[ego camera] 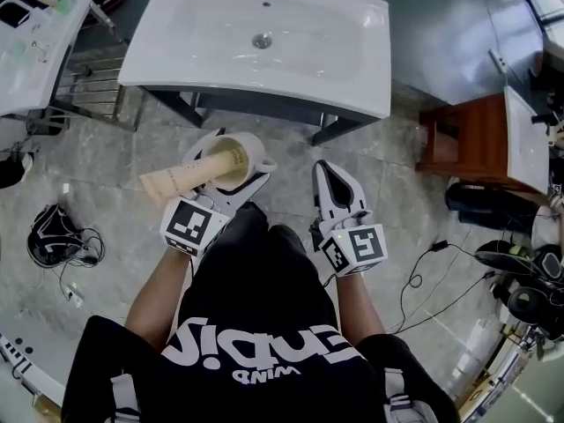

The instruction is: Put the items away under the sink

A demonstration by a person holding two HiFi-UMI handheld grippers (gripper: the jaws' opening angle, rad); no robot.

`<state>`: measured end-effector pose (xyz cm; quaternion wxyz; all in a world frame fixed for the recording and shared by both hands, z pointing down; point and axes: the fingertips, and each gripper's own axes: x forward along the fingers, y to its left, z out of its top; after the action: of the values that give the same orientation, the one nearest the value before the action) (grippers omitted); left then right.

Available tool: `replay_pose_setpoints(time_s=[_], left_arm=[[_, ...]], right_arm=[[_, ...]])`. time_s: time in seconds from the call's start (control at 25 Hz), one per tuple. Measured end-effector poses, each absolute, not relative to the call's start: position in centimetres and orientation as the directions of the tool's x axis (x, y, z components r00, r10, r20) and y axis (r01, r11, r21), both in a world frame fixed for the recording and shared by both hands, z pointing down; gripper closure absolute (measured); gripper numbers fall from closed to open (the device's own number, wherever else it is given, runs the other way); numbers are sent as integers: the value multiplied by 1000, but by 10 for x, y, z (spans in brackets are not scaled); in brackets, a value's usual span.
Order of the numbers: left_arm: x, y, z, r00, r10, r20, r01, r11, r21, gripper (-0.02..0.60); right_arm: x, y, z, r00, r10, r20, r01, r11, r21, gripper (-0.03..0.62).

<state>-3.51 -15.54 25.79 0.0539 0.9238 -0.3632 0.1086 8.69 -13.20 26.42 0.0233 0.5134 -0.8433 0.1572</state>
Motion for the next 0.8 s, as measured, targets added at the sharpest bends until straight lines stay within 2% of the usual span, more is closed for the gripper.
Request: replay_pose_setpoints(time_s=[0.24,0.48,0.8], left_arm=[[-36,-168,305,720,-644,258,-668,-744,10,117],[-42,-177,355,692,-680,242,-710,-701,64,117],[-42,-184,416,679,-699,223,-723,-690,35,117]], right_arm=[[79,-148,308,-487,-851,197,-866,441,-236,576],[76,-162,360,-508,-841,184,-850,456,-265,576],[74,-174,414,-534,-833,142,-833,491,-253,576]])
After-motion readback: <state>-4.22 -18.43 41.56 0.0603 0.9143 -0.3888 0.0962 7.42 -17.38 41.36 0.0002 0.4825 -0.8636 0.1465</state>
